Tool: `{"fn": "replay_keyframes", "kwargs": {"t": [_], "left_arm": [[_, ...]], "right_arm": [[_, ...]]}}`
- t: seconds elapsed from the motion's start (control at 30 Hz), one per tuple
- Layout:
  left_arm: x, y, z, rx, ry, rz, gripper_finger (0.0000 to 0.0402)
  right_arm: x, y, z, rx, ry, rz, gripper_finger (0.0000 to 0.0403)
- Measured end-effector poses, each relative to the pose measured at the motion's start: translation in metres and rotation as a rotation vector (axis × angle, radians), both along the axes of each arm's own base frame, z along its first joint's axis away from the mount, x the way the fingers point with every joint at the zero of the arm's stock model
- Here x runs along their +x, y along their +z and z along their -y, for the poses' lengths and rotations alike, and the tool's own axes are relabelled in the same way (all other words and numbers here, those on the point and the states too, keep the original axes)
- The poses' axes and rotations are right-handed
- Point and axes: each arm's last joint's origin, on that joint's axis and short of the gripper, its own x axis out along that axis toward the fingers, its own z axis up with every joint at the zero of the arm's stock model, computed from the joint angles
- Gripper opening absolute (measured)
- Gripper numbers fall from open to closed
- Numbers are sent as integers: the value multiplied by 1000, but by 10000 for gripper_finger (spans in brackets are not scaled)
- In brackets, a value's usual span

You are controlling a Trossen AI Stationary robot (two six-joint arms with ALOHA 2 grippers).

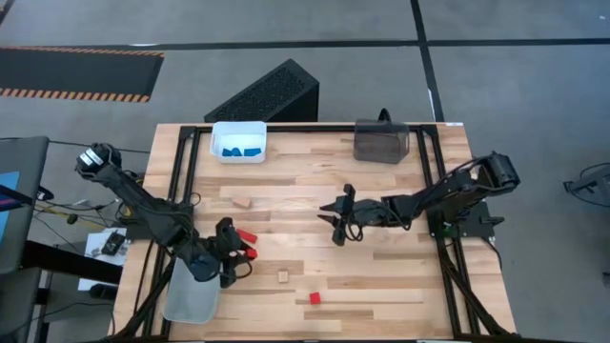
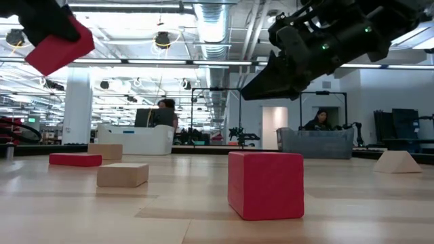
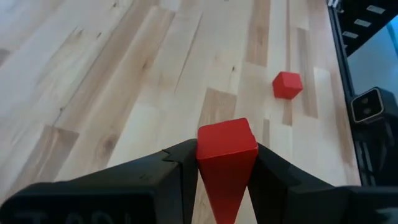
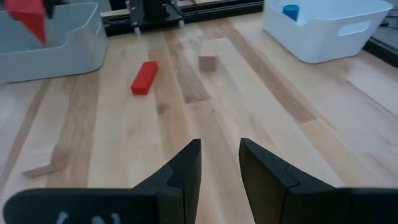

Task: Sort & place blocks by color
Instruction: Put the right red block into the gray bin

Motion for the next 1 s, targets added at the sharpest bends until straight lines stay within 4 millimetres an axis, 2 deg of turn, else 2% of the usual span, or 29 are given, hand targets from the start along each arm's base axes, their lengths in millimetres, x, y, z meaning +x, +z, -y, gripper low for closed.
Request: {"fn": "replay_keyframes", "kwargs": {"t": [0.37, 1.0], "left_arm": [[-12, -4, 8, -58, 34, -41, 93], [-19, -6, 13, -157, 51, -95, 93]], "right_arm": [[4, 5, 20, -27, -47, 48, 132], [4, 6, 21, -67, -16, 41, 132]]}}
